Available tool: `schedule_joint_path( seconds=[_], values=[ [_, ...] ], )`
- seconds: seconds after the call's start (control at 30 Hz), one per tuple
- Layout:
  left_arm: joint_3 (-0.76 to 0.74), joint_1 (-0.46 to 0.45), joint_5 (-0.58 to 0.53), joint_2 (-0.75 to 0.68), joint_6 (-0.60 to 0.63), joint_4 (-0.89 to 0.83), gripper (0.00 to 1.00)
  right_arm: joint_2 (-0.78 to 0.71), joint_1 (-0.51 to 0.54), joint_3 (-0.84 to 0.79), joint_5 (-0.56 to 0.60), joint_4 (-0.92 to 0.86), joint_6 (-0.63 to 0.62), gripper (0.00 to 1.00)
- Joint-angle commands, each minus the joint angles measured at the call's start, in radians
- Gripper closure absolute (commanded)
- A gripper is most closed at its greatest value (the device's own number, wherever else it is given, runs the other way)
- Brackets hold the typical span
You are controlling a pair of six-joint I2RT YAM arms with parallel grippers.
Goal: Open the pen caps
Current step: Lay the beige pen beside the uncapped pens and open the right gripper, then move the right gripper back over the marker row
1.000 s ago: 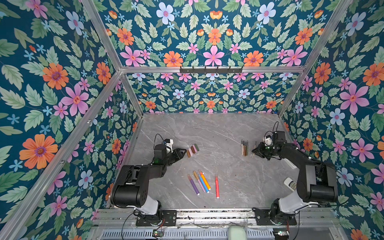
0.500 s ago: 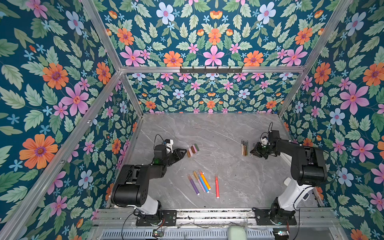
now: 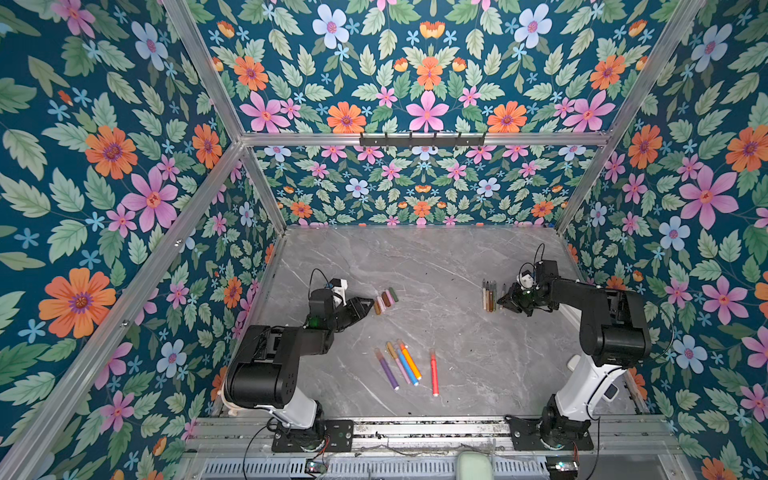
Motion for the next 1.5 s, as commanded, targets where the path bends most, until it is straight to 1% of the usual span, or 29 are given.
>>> schedule_joint_path(
  seconds=[0.0, 0.03, 0.17, 0.3, 0.67, 0.7, 0.77, 0.9, 1.03, 1.13, 1.2, 1.3, 1.33, 1.37, 1.4, 1.47],
  values=[
    [0.006, 0.002, 0.006, 0.003, 0.006, 0.026, 0.57, 0.008, 0.001, -0.01, 0.038, -0.033, -0.006, 0.92],
    [0.005, 0.001, 0.006, 0.004, 0.006, 0.026, 0.57, 0.008, 0.001, -0.009, 0.038, -0.033, -0.005, 0.9],
    [0.005, 0.001, 0.007, 0.003, 0.006, 0.026, 0.56, 0.004, 0.001, -0.011, 0.036, -0.031, -0.006, 0.77],
    [0.006, 0.001, 0.006, 0.004, 0.006, 0.026, 0.57, 0.003, 0.001, -0.014, 0.035, -0.03, -0.005, 0.69],
    [0.007, 0.001, 0.008, 0.013, 0.006, 0.026, 0.56, -0.016, 0.001, -0.022, 0.024, -0.015, -0.002, 0.65],
    [0.006, 0.001, 0.008, 0.013, 0.007, 0.027, 0.56, -0.027, 0.001, -0.025, 0.024, -0.013, -0.002, 0.62],
    [0.007, 0.001, 0.007, 0.016, 0.006, 0.027, 0.57, -0.052, 0.001, -0.03, 0.022, -0.021, -0.003, 0.59],
    [0.005, 0.002, 0.004, 0.013, 0.006, 0.03, 0.56, -0.118, 0.017, -0.04, 0.025, -0.045, -0.005, 0.58],
    [0.0, 0.001, -0.007, 0.002, 0.013, 0.03, 0.56, -0.255, 0.073, -0.075, 0.072, -0.085, -0.014, 0.58],
    [-0.003, 0.001, -0.011, -0.001, 0.015, 0.029, 0.56, -0.36, 0.151, -0.105, 0.118, -0.133, -0.015, 0.58],
    [-0.003, 0.001, -0.012, -0.001, 0.016, 0.031, 0.57, -0.421, 0.238, -0.125, 0.153, -0.155, -0.005, 0.58],
    [-0.001, 0.002, -0.013, -0.001, 0.017, 0.031, 0.57, -0.478, 0.448, -0.137, 0.253, -0.184, 0.033, 0.58],
    [0.0, 0.0, -0.014, -0.002, 0.017, 0.031, 0.57, -0.482, 0.536, -0.136, 0.293, -0.187, 0.053, 0.58],
    [-0.001, 0.001, -0.016, -0.004, 0.017, 0.031, 0.57, -0.475, 0.626, -0.134, 0.333, -0.182, 0.079, 0.58],
    [-0.001, 0.002, -0.016, -0.005, 0.019, 0.029, 0.57, -0.464, 0.694, -0.129, 0.359, -0.173, 0.104, 0.58],
    [-0.002, 0.001, -0.018, -0.01, 0.023, 0.026, 0.57, -0.414, 0.855, -0.102, 0.409, -0.153, 0.155, 0.58]
  ],
)
